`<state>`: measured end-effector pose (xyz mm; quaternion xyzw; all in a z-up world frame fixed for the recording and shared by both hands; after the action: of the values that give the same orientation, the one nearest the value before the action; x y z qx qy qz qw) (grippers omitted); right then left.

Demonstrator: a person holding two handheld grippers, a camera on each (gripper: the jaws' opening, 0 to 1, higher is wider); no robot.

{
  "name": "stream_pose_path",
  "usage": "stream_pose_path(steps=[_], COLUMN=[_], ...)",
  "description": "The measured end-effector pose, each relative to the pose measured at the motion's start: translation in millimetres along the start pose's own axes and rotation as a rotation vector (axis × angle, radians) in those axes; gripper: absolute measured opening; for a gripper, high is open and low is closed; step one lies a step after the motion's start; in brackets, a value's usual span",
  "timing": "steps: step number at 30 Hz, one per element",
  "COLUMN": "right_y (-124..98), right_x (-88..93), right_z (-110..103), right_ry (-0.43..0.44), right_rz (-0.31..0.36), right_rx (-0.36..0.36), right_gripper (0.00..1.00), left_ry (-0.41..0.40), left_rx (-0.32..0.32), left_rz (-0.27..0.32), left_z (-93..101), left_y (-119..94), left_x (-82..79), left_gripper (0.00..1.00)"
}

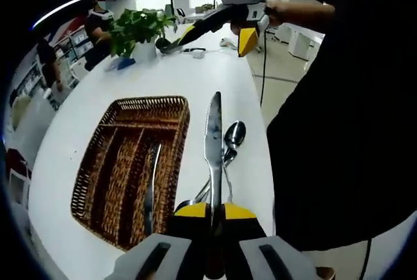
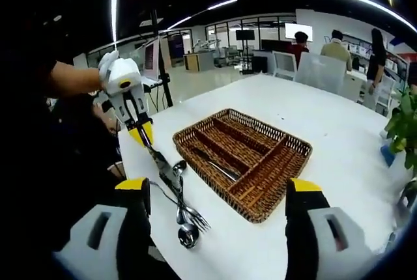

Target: Arrange the knives, forks, and spoons in their matching storage slots by inserting each utensil handle-first until every utensil is classified and aligned in the correct compartment

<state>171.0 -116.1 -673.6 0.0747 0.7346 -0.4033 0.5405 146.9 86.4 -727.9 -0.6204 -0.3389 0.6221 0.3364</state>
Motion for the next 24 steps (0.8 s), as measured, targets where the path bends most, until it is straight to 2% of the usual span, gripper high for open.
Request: stream_pose_path(steps=[9, 14, 17, 19, 24], right_y=[-2.1, -9.0, -12.7, -15.1, -22.5], right_x=[-6.2, -8.4, -11.0, -9.0, -16.5], right_z=[3.2, 1.4, 0.5, 0.7, 3.2], right_ry=[-0.003, -0.011, -0.003, -0.005, 0.001], right_rz=[0.020, 0.014, 0.004, -0.033, -0.048], right_rx=[0.022, 0.017, 0.015, 0.021, 0.046], right_gripper=[0.87, 0.92, 0.99, 0.99, 0.99], left_ry=[0.041, 0.047, 0.044, 0.043, 0.047], left_rx=[-0.006, 0.002, 0.006, 0.007, 0.007], left_rz=[-0.034, -0.038, -0.038, -0.042, -0.049], left_z=[-10.3, -11.6, -12.5, -12.9, -14.4], left_y=[-23.9, -35.6, -36.9, -36.5, -35.2], left_x=[-15.0, -22.2, -23.0, -21.8, -19.7], left_gripper=[0.03, 0.03, 0.03, 0.03, 0.03])
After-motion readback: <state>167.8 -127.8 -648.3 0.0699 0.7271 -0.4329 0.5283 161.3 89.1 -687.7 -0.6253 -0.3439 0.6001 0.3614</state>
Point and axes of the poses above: the point that each gripper's makers call its tool centre point, and the gripper's own axes: y roughly forward along the fingers, z roughly to its right, x roughly out of its underside, the point moved 1 cm from there along -y, roughly backward along the fingers, and after that the axes turned 1 degree about y, right-handed, at the moved point
